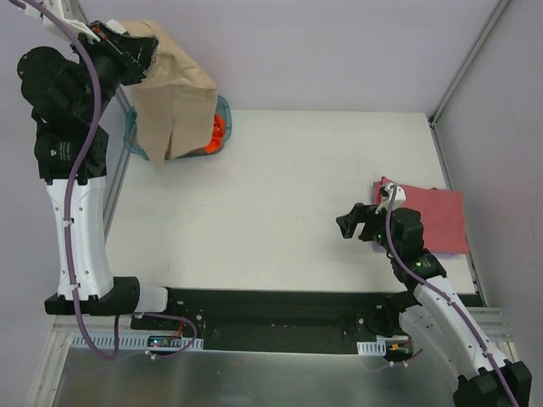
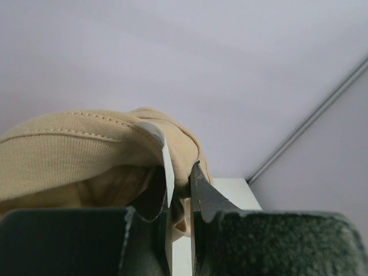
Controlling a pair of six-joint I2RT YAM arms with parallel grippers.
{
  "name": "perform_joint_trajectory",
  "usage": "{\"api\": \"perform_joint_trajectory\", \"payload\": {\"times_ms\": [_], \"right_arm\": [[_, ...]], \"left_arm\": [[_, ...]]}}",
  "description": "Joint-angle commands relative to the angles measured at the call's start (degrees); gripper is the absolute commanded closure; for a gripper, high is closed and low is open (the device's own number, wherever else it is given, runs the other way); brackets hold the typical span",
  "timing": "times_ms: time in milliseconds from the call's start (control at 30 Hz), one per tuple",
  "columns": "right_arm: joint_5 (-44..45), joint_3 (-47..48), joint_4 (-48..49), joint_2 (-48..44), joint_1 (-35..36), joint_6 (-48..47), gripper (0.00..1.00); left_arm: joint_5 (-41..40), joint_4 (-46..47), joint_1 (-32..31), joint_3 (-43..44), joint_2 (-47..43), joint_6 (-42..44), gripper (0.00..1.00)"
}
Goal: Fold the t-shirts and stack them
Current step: Move the tshirt to the center of the board
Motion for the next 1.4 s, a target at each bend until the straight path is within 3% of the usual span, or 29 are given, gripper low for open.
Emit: {"api": "perform_joint_trajectory", "payload": {"times_ms": [0, 167, 333, 433, 500, 633, 700, 733, 767, 800, 833, 867, 1000, 1167, 1367], "right_arm": [[-1.6, 0.4, 2.7, 0.3, 0.3, 0.4, 0.04], [-1.3, 0.3, 2.7, -0.3, 0.3, 0.4, 0.04], [-0.9, 0.2, 2.8, -0.8, 0.3, 0.5, 0.04], [-0.7, 0.1, 2.7, -0.8, 0.2, 0.6, 0.04], [-0.2, 0.3, 2.4, -0.7, 0.3, 0.8, 0.04], [0.6, 0.8, 1.3, 0.1, 0.2, 1.0, 0.04], [0.8, 1.1, 1.0, 0.9, 0.3, 1.0, 0.04], [0.8, 1.2, 0.9, 1.5, 0.3, 1.0, 0.04], [0.8, 1.3, 0.9, 2.1, 0.2, 1.0, 0.04], [0.8, 1.6, 0.8, 3.0, 0.2, 1.0, 0.04], [0.7, 1.9, 0.6, 3.7, 0.3, 1.0, 0.04], [0.8, 2.3, 0.2, 4.6, 0.2, 1.0, 0.04], [0.4, 4.0, -1.6, 7.2, 0.2, 0.5, 0.04], [-2.2, 6.2, -5.3, 8.9, 2.2, 1.1, 0.04], [9.0, 7.4, -15.3, 10.1, 17.6, 8.3, 0.04]], "left_arm": [[8.8, 5.3, -0.2, 1.3, -4.0, -3.8, 1.0], [15.7, 6.1, -6.4, 0.4, -4.8, -8.2, 1.0], [15.6, 7.4, -15.1, -4.7, -6.5, -9.2, 1.0], [14.7, 7.9, -17.1, -10.2, -8.4, -9.0, 1.0], [10.9, 7.9, -17.1, -17.8, -11.7, -6.6, 1.0], [-16.4, 7.9, -17.0, -41.5, -20.0, -4.2, 1.0], [-26.9, 7.6, -16.3, -51.6, -22.1, -4.4, 0.91], [-30.5, 6.9, -15.6, -56.0, -22.0, -5.3, 0.79], [-31.7, 5.8, -14.1, -59.2, -21.4, -6.7, 0.5], [-30.4, 4.3, -12.2, -62.1, -20.4, -8.6, 0.29], [-28.1, 3.2, -9.8, -64.2, -19.2, -10.5, 0.11], [-25.1, 2.4, -7.4, -66.4, -18.1, -11.5, 0.02], [-20.8, 0.4, -4.3, -71.1, -15.9, -12.5, 0.01], [-16.2, -0.1, -4.3, -80.8, -23.5, -13.5, 0.01], [-20.9, -3.5, -4.3, -93.1, -38.5, -18.3, 0.01]]}}
